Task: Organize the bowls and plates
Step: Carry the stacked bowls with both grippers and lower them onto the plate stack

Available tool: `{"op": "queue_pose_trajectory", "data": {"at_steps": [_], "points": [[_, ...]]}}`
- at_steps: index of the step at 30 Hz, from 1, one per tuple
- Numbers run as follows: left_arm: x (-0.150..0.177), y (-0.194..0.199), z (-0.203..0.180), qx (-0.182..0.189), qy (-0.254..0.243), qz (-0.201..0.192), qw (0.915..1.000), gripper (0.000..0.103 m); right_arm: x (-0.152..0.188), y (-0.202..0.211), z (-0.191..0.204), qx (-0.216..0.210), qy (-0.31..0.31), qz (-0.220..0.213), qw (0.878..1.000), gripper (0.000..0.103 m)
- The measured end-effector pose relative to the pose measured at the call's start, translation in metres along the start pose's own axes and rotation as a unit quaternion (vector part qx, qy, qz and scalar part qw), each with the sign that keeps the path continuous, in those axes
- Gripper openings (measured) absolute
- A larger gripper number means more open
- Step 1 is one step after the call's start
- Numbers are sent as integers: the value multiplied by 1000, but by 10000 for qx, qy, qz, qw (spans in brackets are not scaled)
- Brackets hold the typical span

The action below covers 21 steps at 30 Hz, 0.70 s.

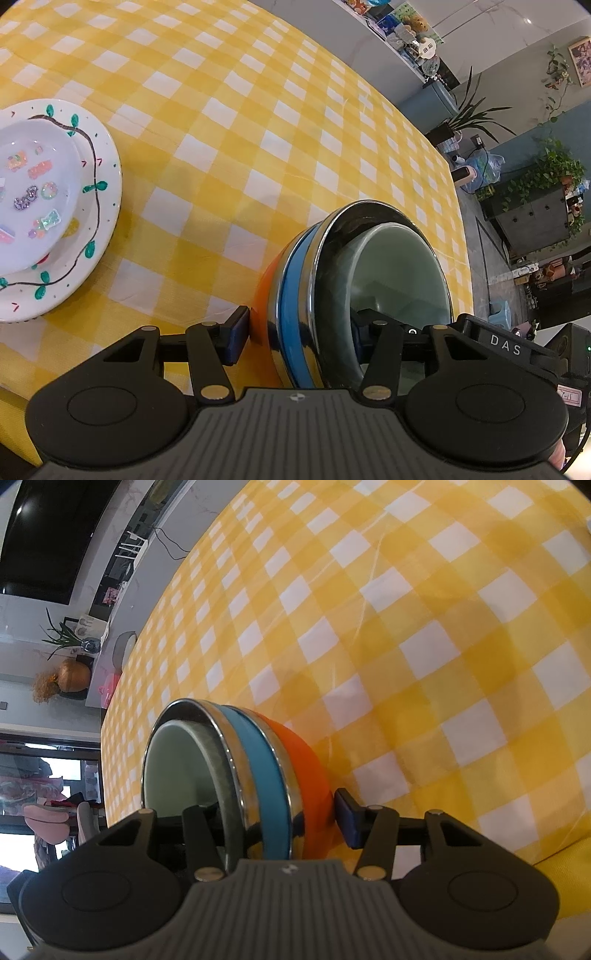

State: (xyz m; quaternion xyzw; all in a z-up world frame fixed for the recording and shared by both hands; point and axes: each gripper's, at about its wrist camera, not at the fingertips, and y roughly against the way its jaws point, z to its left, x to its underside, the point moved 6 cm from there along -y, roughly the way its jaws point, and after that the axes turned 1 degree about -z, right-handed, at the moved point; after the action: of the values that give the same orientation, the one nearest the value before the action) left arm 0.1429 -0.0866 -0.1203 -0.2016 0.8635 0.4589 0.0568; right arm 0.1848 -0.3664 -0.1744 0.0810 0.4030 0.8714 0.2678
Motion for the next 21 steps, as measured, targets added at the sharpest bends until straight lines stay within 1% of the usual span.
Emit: {"op": "queue_pose_trajectory", "data": {"at_steps": [5,11,15,21], "points": [[-1,12,3,25,-40,-68,10000,59,3,1,4,-70,34,-14,10000,51],[-5,35,7,17,-100,-241,9997,59,12,3,22,-242,178,-47,9995,51],[-10,52,16,23,-16,-355,9994,59,21,2,40,-259,308,-86,9992,51],[-17,85,36,-38,83,-577,9983,59,40,-7,76,-367,542,28,9979,51]]}}
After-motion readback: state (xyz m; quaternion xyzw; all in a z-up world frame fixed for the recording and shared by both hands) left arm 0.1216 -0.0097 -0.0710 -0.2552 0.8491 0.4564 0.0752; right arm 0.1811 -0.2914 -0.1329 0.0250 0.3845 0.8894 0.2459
